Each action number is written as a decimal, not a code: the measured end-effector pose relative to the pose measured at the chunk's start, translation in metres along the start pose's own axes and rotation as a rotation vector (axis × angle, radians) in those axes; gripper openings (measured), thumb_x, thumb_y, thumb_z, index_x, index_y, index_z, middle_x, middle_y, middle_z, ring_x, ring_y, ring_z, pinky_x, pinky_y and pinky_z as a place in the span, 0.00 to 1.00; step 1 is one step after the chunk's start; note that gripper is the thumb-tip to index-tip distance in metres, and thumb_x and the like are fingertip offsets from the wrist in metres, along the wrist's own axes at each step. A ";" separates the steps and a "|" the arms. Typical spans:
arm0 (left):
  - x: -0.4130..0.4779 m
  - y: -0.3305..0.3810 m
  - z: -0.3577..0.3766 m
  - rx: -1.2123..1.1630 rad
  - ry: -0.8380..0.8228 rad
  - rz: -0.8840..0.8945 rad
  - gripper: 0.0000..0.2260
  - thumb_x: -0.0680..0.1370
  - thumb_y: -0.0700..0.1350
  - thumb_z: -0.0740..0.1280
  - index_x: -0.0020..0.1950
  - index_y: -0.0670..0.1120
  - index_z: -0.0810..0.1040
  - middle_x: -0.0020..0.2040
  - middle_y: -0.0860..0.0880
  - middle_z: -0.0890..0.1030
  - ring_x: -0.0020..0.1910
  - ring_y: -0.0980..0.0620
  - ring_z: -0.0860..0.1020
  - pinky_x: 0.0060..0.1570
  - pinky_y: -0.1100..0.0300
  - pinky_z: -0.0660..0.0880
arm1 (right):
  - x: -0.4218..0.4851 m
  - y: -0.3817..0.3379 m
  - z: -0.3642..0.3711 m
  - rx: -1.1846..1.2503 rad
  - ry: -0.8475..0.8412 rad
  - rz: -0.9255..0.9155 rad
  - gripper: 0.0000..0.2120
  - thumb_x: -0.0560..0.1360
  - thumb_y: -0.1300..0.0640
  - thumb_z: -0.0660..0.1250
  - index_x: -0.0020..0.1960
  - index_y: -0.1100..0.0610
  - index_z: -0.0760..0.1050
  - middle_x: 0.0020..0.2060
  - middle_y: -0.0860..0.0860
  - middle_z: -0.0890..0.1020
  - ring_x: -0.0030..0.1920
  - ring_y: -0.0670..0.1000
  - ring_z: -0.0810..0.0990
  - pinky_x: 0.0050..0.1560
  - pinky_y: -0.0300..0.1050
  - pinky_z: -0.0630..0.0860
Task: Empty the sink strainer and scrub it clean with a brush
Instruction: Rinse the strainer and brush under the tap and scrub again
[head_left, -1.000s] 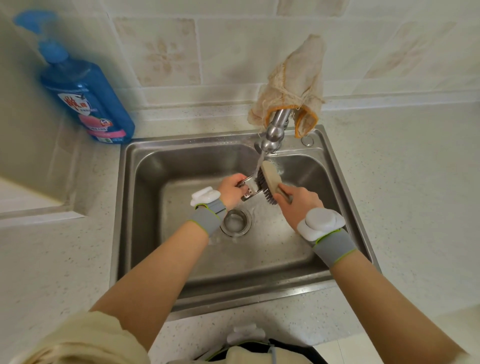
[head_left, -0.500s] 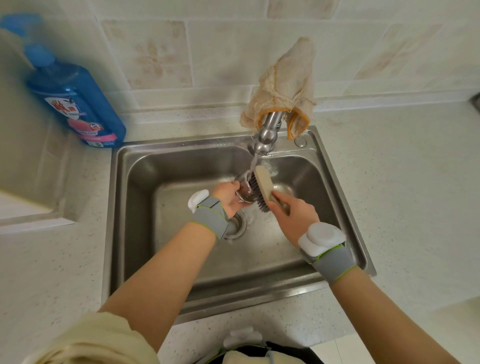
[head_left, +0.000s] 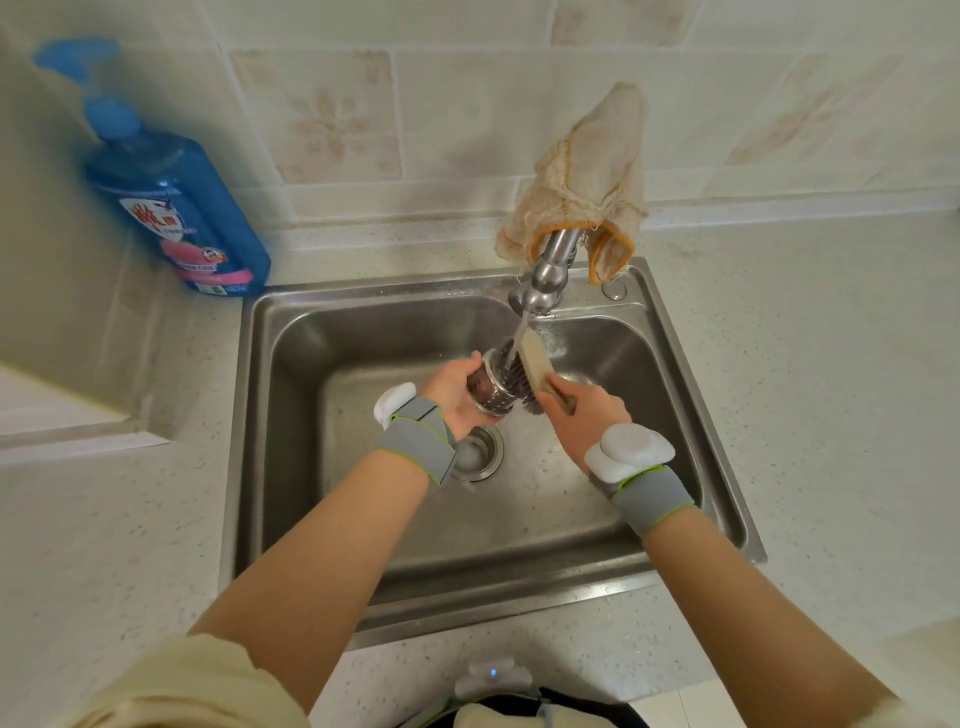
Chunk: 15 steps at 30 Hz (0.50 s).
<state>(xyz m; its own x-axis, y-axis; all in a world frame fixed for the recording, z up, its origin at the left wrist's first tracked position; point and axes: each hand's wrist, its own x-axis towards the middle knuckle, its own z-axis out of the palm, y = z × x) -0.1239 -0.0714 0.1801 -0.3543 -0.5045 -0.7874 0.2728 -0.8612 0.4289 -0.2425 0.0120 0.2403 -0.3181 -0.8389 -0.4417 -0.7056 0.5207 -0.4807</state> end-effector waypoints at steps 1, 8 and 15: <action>0.000 -0.001 0.000 0.008 -0.001 0.004 0.12 0.81 0.48 0.53 0.46 0.44 0.72 0.45 0.44 0.76 0.42 0.46 0.74 0.44 0.52 0.70 | -0.003 0.001 -0.001 -0.012 -0.012 -0.011 0.21 0.78 0.46 0.59 0.70 0.46 0.68 0.45 0.50 0.79 0.51 0.54 0.79 0.57 0.45 0.75; 0.002 -0.001 0.001 0.007 0.009 0.033 0.11 0.81 0.45 0.52 0.44 0.44 0.70 0.43 0.44 0.75 0.41 0.46 0.73 0.56 0.45 0.65 | -0.002 0.005 -0.005 -0.035 0.007 -0.002 0.21 0.78 0.46 0.59 0.70 0.46 0.68 0.52 0.54 0.83 0.47 0.53 0.80 0.55 0.45 0.77; 0.005 -0.004 0.002 -0.056 0.037 0.059 0.12 0.82 0.43 0.49 0.45 0.43 0.69 0.46 0.43 0.73 0.41 0.46 0.73 0.56 0.45 0.67 | 0.005 0.003 -0.003 -0.005 0.015 0.007 0.21 0.78 0.47 0.59 0.71 0.47 0.67 0.60 0.55 0.80 0.59 0.59 0.78 0.62 0.47 0.74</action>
<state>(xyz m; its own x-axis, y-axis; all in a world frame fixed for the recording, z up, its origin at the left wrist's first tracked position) -0.1285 -0.0707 0.1756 -0.3029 -0.5505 -0.7780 0.3420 -0.8247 0.4504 -0.2482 0.0095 0.2387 -0.3325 -0.8373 -0.4341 -0.7065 0.5260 -0.4734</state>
